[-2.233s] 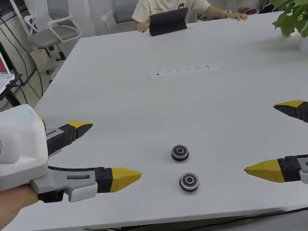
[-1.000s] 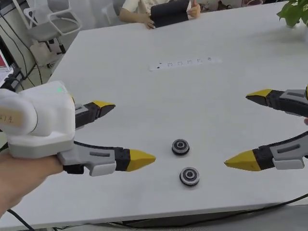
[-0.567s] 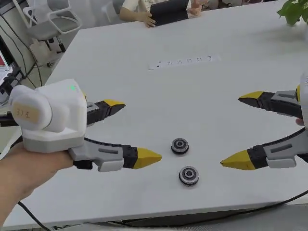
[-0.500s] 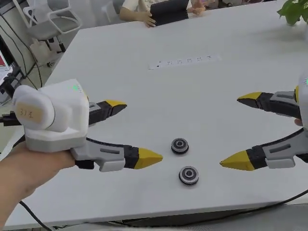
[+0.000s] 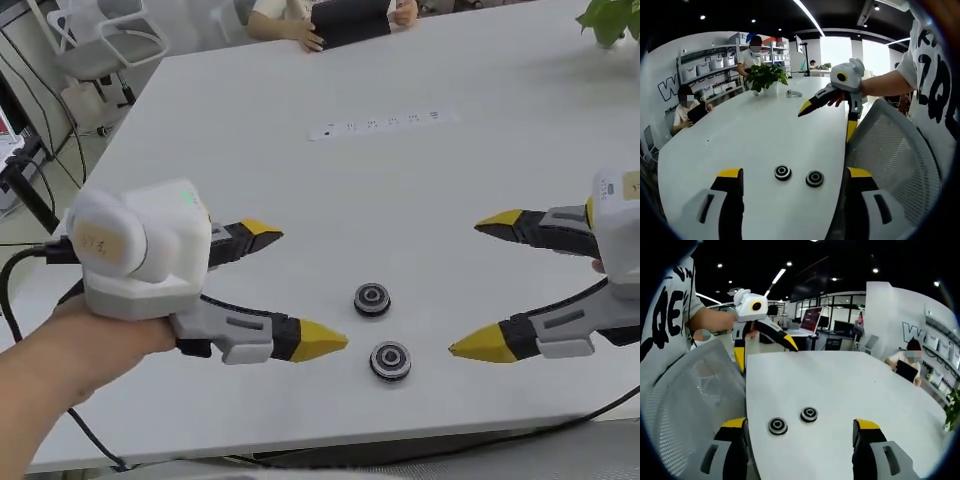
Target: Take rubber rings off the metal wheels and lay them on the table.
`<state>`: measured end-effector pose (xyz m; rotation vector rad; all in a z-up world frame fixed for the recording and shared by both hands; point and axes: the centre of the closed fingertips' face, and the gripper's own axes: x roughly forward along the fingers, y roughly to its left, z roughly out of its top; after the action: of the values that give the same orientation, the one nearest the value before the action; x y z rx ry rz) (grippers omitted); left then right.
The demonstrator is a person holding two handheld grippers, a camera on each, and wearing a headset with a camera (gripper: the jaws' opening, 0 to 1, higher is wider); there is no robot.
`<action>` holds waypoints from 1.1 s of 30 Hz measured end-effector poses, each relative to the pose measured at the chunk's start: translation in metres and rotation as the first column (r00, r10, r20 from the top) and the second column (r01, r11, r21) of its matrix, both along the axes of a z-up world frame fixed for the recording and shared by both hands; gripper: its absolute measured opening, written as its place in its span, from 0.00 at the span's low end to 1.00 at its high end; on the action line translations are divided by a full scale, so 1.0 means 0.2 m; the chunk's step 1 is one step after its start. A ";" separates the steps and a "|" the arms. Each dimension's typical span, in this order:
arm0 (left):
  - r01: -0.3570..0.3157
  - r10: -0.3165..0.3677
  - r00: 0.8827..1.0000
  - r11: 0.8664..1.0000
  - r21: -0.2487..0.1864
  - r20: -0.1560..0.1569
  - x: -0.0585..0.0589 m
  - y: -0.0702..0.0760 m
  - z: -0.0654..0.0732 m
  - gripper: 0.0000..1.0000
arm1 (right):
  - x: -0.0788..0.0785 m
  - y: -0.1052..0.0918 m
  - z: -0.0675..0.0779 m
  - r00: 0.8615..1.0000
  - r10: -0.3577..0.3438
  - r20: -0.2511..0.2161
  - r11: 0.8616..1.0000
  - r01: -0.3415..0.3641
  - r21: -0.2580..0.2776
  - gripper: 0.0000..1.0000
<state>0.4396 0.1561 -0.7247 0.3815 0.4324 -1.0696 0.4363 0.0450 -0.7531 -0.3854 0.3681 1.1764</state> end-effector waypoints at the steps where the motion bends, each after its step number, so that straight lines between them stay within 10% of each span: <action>1: 0.002 -0.002 1.000 1.000 0.002 -0.001 0.00 0.00 0.00 0.80 | 0.00 0.01 -0.01 1.000 0.006 -0.002 1.000 -0.006 -0.003 0.83; 33: 0.093 -0.088 0.993 0.993 0.068 -0.072 0.03 -0.02 -0.24 0.69 | -0.01 0.10 -0.23 0.988 0.146 -0.044 0.987 -0.148 -0.064 0.58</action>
<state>0.4460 0.1512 -0.7734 0.4318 0.5200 -1.1605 0.4351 0.0660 -0.7989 -0.4544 0.4193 1.3195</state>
